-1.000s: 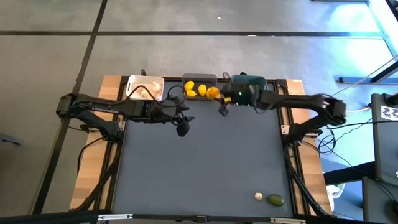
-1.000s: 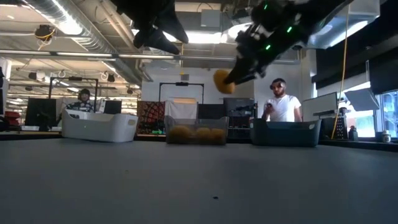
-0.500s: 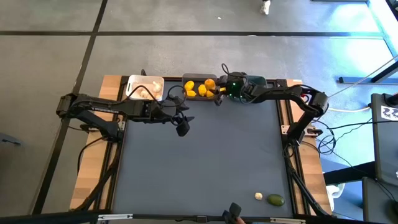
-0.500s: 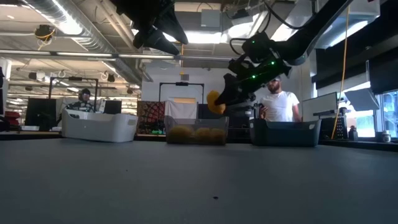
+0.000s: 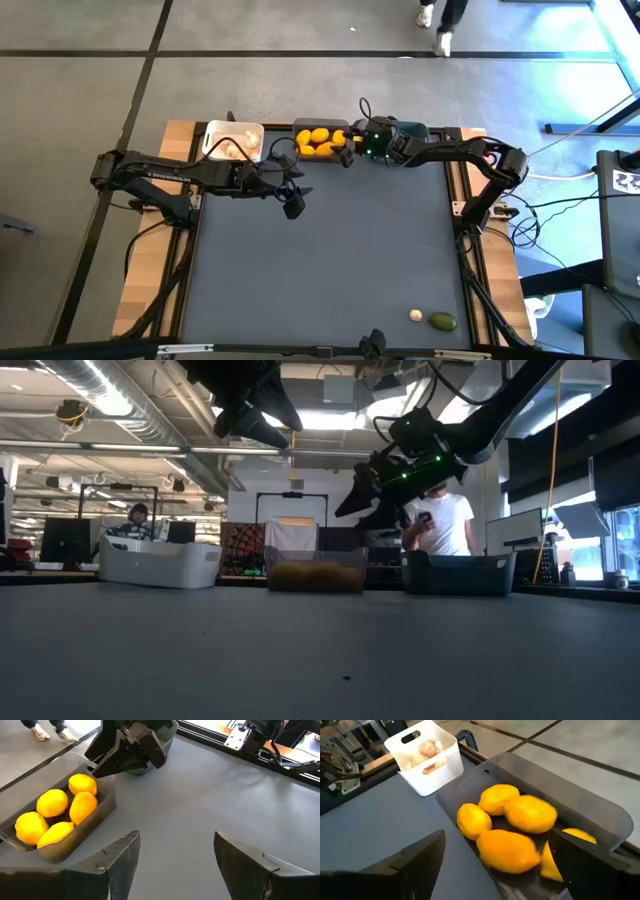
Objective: Sort produce into baskets
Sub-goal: Put the garlic into the white bin
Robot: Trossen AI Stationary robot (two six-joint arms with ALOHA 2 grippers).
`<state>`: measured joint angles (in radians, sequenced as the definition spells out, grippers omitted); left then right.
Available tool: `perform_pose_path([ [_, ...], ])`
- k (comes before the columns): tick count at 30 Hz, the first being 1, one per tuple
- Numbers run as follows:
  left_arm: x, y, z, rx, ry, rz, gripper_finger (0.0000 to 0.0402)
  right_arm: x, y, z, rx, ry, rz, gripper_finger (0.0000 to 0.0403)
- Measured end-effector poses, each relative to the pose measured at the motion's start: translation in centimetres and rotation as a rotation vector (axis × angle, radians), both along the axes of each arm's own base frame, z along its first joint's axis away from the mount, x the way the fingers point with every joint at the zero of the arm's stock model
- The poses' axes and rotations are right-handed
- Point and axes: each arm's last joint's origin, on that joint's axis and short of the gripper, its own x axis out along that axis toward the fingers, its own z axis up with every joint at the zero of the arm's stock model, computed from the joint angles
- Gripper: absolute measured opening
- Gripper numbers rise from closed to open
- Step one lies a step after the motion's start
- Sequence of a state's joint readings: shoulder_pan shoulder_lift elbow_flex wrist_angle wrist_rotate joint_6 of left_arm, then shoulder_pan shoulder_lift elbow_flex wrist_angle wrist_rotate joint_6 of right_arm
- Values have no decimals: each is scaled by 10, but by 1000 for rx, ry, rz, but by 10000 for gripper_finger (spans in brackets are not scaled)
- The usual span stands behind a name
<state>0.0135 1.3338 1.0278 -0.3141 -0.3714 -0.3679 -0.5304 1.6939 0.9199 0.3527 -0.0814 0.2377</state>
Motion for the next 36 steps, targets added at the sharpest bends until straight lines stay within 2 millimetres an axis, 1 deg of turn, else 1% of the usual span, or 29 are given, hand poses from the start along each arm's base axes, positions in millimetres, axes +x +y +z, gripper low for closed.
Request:
perform_pose_path([
  [5, 0, 0, 0, 0, 0, 0, 249, 0, 0, 0, 12, -2, -6, 355],
  [14, 0, 0, 0, 0, 0, 0, 249, 0, 0, 0, -74, 40, 29, 355],
  [36, 0, 0, 0, 0, 0, -1, 249, 0, 0, 0, -76, 42, 17, 356],
])
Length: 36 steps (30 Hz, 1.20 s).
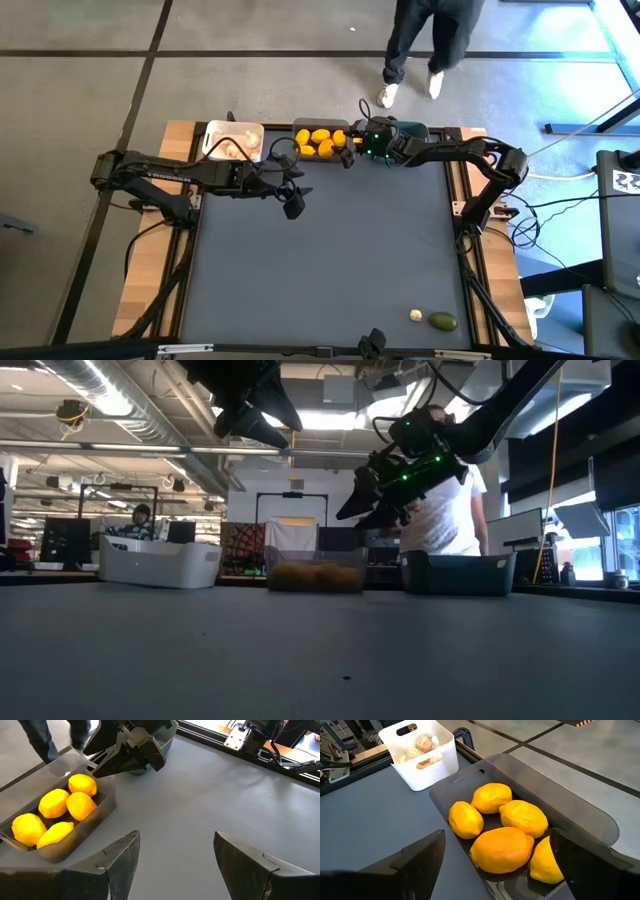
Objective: Sort produce into baskets
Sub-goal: Put the garlic into the white bin
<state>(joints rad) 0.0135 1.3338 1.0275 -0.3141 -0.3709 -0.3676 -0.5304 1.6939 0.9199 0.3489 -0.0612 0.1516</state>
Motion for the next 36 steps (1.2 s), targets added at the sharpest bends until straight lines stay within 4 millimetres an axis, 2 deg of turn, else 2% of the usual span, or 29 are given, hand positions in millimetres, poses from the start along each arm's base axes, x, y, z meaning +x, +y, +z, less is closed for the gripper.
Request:
perform_pose_path([
  [21, 0, 0, 0, 0, 0, 0, 249, 0, 0, -1, 4, 7, 0, 356],
  [36, 4, 2, 7, -18, -100, 31, 249, 1, 0, 3, 0, -23, -3, 356],
])
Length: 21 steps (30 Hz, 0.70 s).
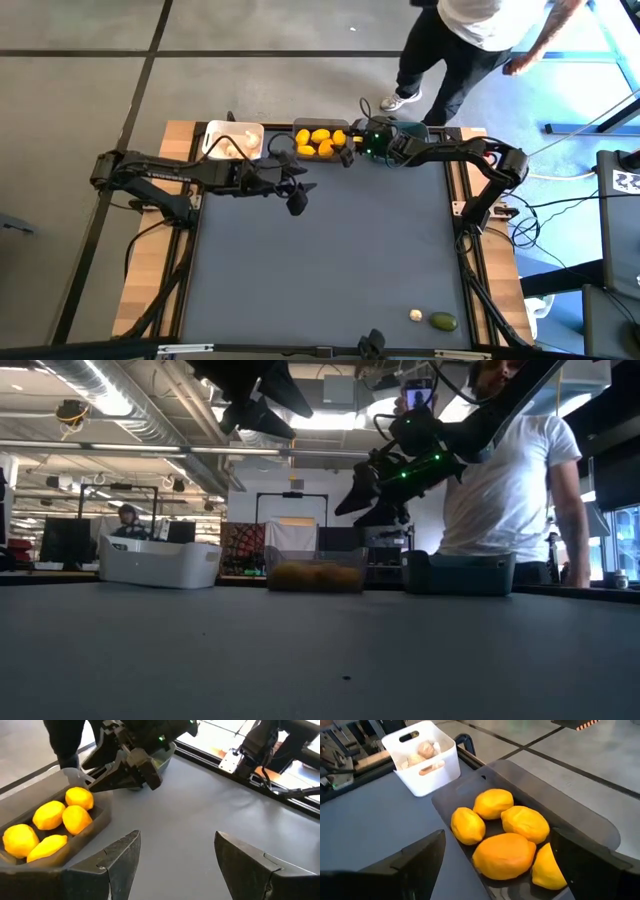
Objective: Sort produce into baskets
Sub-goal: Put the garlic into the white bin
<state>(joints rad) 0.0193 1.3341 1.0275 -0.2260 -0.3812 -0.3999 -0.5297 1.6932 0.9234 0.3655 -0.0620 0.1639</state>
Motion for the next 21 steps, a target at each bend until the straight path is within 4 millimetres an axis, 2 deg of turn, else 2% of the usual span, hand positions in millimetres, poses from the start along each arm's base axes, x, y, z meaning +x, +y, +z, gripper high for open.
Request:
perform_pose_path([
  [4, 0, -1, 0, -9, -10, 4, 249, 0, 2, 1, 51, -19, 13, 356],
  [11, 0, -4, 0, 44, 17, -39, 249, -1, 14, 2, 120, 0, 270, 356],
  [16, 0, -6, 0, 46, 23, -45, 249, -1, 30, 2, 80, 85, 370, 356],
  [21, 0, -7, 0, 57, 28, -55, 249, -3, 57, 5, 47, 202, 456, 356],
])
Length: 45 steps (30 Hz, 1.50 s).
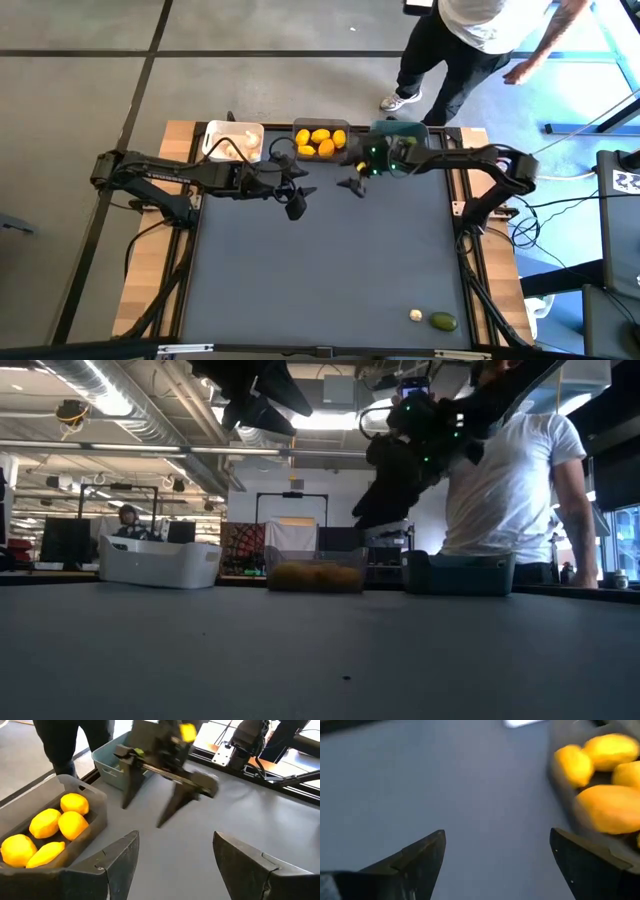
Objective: Sort produce into baskets
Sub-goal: Put the garlic into the white bin
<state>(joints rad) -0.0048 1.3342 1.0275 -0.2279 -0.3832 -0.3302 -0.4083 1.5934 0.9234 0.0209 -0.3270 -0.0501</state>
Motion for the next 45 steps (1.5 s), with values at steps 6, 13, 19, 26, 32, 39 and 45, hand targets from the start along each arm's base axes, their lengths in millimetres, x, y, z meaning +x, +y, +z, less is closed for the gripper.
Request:
perform_pose_path([
  [6, 0, -4, 0, 3, 2, -15, 249, -6, 39, 1, -48, 159, 94, 356],
  [13, 2, -23, -3, 16, 20, -89, 249, -16, 88, -4, -25, 348, 235, 356],
  [19, 6, -44, -21, 20, 122, -153, 248, -25, 133, -10, 13, 490, 305, 356],
  [26, 13, -63, -38, 29, 181, -211, 248, -40, 182, -14, 28, 618, 291, 356],
  [32, 14, -72, -43, 25, 191, -235, 249, -68, 218, -1, 94, 692, 282, 356],
  [39, 12, -82, -42, -15, 171, -238, 249, -88, 248, 6, 330, 798, 210, 356],
  [45, 10, -88, -42, -27, 166, -249, 249, -115, 285, 7, 378, 876, 186, 356],
])
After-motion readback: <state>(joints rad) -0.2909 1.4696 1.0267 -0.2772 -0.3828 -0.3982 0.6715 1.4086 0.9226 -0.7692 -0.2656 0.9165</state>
